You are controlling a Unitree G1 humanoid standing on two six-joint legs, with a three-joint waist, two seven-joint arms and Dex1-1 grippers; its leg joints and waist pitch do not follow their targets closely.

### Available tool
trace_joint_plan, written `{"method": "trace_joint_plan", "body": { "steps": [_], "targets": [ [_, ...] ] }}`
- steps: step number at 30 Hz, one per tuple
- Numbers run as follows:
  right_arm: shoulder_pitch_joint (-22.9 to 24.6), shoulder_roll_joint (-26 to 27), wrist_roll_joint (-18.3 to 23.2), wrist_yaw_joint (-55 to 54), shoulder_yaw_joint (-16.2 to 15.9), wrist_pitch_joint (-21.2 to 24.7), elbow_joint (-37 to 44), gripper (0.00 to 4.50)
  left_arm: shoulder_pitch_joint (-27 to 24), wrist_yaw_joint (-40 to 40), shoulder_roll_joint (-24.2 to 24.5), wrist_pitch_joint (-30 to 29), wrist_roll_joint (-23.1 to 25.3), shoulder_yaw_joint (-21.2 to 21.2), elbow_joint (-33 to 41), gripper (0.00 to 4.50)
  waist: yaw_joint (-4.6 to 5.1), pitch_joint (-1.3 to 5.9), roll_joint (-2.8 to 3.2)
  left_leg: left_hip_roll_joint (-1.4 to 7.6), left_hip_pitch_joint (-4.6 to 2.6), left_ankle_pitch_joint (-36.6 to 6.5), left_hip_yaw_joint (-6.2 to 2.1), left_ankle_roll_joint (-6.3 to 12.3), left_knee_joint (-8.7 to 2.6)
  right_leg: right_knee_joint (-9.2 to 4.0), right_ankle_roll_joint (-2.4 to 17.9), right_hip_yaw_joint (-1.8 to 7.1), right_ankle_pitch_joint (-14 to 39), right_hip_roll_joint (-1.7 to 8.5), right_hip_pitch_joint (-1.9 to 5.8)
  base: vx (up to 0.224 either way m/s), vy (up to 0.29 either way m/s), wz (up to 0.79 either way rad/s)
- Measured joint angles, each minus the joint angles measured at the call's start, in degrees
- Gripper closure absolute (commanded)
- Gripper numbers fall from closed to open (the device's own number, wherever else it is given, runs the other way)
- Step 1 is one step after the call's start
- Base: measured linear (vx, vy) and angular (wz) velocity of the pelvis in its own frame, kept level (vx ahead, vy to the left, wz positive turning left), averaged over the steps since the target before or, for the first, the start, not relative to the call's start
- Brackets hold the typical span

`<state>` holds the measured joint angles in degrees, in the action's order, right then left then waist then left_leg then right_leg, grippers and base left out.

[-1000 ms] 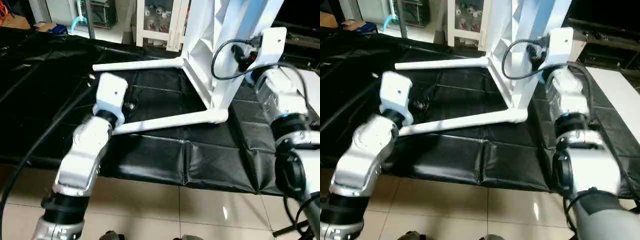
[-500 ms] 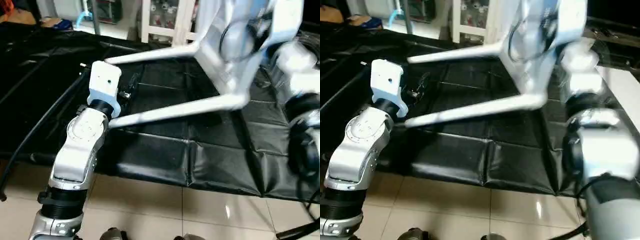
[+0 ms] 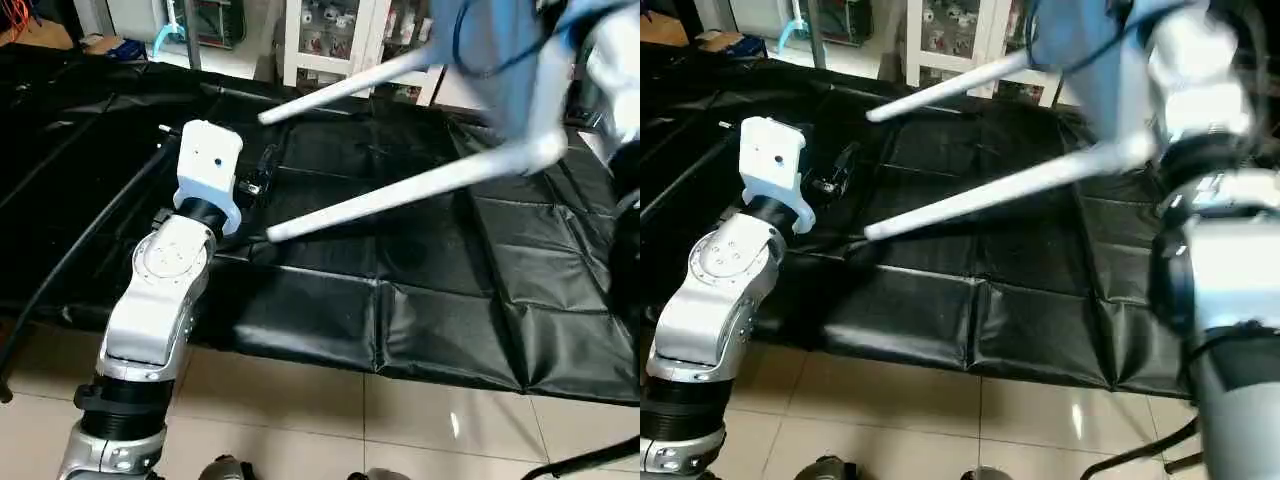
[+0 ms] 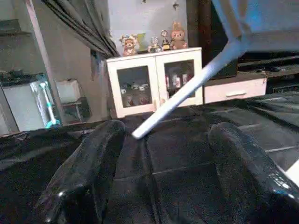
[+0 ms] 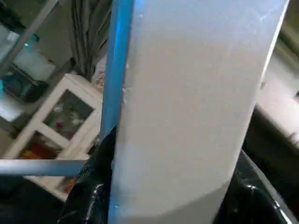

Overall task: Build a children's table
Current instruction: Flip table

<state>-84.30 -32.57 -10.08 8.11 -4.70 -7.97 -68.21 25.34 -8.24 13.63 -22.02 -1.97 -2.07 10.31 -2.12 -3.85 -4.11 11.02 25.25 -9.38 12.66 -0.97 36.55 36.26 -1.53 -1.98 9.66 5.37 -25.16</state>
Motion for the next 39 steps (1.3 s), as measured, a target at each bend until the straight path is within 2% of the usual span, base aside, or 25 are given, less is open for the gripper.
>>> {"method": "trace_joint_plan", "body": {
  "steps": [5,10,18,22,25,28,36,39],
  "targets": [
    [-3.8,-1.6,-4.7,0.4,-3.9,-0.4,-0.1,2.8,-0.1,0.0,-0.2,0.0,0.0,0.0,0.0,1.25,0.24,0.02,-0.64,0.01,-0.01,0.0,-0.03,-0.01,0.0,-0.01,-0.3,-0.01,0.2,-0.02,0.01,0.0,0.0,0.0],
    [-6.0,-2.0,-7.9,1.0,-6.4,-1.0,-0.8,2.8,-0.1,0.0,-0.4,0.0,0.0,0.0,0.1,1.25,0.54,0.11,-1.46,0.01,-0.04,0.0,-0.08,-0.02,0.06,-0.01,-0.3,0.0,0.2,-0.03,0.06,0.0,0.0,0.0],
    [-9.8,-2.0,-12.9,3.7,-11.6,-1.9,-2.3,2.8,-0.2,0.0,-0.4,0.0,0.0,0.1,0.1,1.25,0.51,0.13,-2.24,0.01,-0.04,0.0,-0.29,-0.03,0.13,-0.01,-0.3,-0.08,0.2,-0.08,0.2,0.0,0.0,0.0],
    [-10.0,-1.4,-15.9,5.1,-14.4,-2.8,-2.9,2.86,-0.2,0.0,-0.4,0.0,0.0,0.1,0.2,1.25,0.53,0.12,-2.69,0.01,-0.01,0.0,-0.4,-0.03,0.23,-0.01,-0.3,-0.11,0.2,-0.1,0.25,0.0,0.0,0.0],
    [-9.3,-0.9,-20.5,6.9,-18.5,-2.8,-4.0,2.92,-0.4,0.1,-0.4,0.0,0.0,0.2,0.3,1.25,0.53,-0.01,-2.94,0.01,0.34,0.0,-0.52,-0.03,0.42,-0.01,-0.2,-0.15,0.1,-0.12,0.12,0.0,0.0,0.0],
    [-9.3,-0.4,-21.6,7.4,-19.0,-2.8,-3.9,2.93,-0.9,-0.1,-0.8,-0.1,-0.1,0.0,0.3,1.25,0.52,0.02,-3.12,0.06,0.74,0.0,-0.69,-0.03,0.76,0.02,0.1,-0.24,-0.2,-0.19,0.0,0.0,0.0,0.0],
    [-9.0,-0.2,-21.7,7.5,-19.0,-1.6,-4.2,2.93,-0.9,-0.2,-0.5,-0.1,0.0,0.6,1.2,1.25,0.64,0.03,-3.2,0.06,0.79,-0.1,-0.81,0.13,1.08,0.02,0.0,-0.21,-0.2,-0.21,0.14,0.0,0.0,0.0],
    [-8.9,0.2,-22.1,8.4,-19.0,-1.4,-4.4,2.93,-0.9,-0.3,-0.5,-0.1,0.0,0.6,1.1,1.25,1.0,0.02,-3.19,0.06,0.74,-0.1,-0.88,0.12,1.08,0.06,-0.2,-0.25,-0.1,-0.23,0.17,0.0,0.0,0.0]
  ]
}}
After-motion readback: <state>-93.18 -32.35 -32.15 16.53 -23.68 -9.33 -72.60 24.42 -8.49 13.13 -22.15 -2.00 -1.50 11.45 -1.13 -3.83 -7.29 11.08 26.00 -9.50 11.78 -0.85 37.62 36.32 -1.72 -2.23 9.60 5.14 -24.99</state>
